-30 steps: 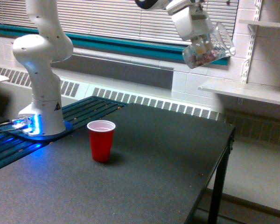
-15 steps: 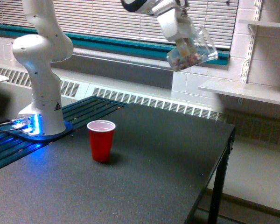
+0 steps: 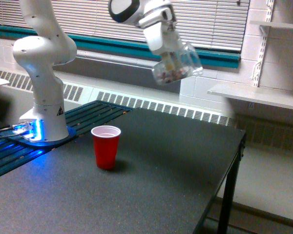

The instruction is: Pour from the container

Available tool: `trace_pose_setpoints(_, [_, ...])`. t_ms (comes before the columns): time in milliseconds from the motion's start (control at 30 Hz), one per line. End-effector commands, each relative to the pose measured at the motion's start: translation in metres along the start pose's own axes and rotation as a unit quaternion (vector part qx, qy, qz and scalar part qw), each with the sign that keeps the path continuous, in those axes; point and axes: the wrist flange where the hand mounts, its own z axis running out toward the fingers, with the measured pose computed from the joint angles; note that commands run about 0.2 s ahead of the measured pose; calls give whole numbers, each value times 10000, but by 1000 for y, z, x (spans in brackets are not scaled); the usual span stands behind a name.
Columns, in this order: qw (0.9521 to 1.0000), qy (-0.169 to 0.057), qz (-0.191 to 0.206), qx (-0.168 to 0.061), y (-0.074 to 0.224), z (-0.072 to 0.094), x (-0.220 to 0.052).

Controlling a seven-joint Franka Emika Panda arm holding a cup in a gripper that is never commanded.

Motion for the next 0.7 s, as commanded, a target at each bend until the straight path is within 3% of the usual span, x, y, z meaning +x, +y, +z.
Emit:
trace_pose_setpoints(33, [9999, -40, 89, -118, 24, 7, -22])
trace_pose_setpoints(400, [9991, -311, 103, -268, 64, 25, -69])
trace_pose_setpoints(600, [9972, -547, 53, -511, 91, 35, -96])
trace_pose_setpoints(700, [9965, -561, 32, -615, 102, 34, -99])
